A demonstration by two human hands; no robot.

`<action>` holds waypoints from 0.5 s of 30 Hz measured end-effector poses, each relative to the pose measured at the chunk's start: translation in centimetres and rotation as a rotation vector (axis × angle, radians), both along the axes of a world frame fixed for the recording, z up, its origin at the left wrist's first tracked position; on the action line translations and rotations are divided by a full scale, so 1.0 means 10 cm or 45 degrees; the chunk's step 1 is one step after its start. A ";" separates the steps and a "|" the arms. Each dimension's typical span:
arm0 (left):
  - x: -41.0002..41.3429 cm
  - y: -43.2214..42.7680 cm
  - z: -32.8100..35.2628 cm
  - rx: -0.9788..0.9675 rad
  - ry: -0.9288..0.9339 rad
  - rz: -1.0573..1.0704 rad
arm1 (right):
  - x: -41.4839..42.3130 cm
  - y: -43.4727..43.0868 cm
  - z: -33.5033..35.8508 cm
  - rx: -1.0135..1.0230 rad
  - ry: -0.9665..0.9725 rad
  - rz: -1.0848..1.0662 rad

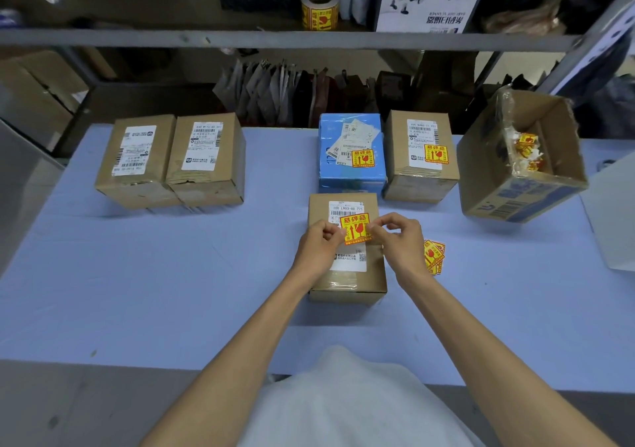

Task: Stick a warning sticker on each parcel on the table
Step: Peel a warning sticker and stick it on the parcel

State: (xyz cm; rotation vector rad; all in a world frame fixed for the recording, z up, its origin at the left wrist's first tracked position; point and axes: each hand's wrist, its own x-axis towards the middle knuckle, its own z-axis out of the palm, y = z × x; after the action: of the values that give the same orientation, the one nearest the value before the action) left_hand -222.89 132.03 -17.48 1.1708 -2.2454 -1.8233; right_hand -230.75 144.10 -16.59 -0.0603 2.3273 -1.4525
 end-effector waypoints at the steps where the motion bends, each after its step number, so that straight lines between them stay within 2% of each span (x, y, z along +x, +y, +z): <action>1: 0.00 -0.01 0.00 -0.008 0.000 -0.015 | -0.01 0.00 0.01 -0.027 -0.030 0.026; 6: 0.01 -0.07 0.02 0.012 0.013 -0.025 | 0.02 0.05 0.05 -0.122 -0.105 0.079; 10: 0.04 -0.06 -0.01 0.024 0.001 0.014 | 0.06 0.08 0.02 -0.119 -0.033 0.074; 15: 0.06 -0.05 -0.01 -0.082 0.032 0.012 | 0.09 0.11 -0.03 -0.042 0.062 0.100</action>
State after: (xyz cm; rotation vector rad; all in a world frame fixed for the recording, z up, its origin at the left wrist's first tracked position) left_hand -222.31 131.57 -17.56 1.1392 -2.2629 -1.7383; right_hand -229.89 145.18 -16.94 -0.1958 2.3124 -1.4659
